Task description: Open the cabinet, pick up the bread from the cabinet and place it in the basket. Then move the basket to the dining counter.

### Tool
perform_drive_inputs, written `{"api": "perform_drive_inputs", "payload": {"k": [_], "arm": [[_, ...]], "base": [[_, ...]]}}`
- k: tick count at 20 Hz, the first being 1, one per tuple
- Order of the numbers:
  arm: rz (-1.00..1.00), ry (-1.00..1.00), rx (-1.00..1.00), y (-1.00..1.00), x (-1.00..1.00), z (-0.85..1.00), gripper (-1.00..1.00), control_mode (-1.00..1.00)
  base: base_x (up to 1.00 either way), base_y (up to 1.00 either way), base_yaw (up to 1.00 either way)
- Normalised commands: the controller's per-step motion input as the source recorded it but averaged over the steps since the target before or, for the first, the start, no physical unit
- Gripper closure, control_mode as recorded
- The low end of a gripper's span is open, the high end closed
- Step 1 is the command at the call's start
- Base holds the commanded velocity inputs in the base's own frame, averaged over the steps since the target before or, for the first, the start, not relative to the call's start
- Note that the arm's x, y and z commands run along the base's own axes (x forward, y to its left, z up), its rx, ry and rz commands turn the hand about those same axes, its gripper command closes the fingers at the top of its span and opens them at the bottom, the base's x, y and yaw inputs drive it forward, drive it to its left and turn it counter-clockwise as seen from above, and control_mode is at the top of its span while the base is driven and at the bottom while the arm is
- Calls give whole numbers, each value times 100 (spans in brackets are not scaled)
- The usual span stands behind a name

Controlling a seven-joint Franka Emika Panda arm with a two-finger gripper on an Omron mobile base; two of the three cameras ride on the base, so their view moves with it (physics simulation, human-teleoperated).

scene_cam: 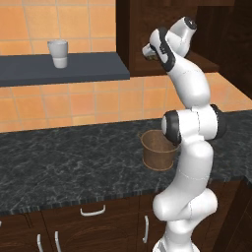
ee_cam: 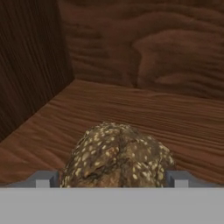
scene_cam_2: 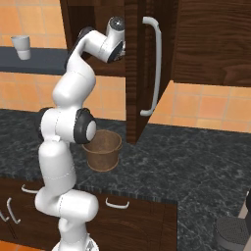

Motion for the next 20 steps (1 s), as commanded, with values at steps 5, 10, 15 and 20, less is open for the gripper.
{"api": "perform_drive_inputs", "payload": {"k": [5, 10, 15, 20], "arm": [[0, -18, 0, 2, -1, 0, 100, -100], [-2, -18, 0, 0, -17, 0, 100, -100], [-4, -11, 1, -11, -55, 11, 100, -100], [-1, -12, 0, -2, -100, 11, 100, -100]], "base": [[0, 0, 0], [0, 0, 0], [0, 0, 0], [0, 0, 0]]}}
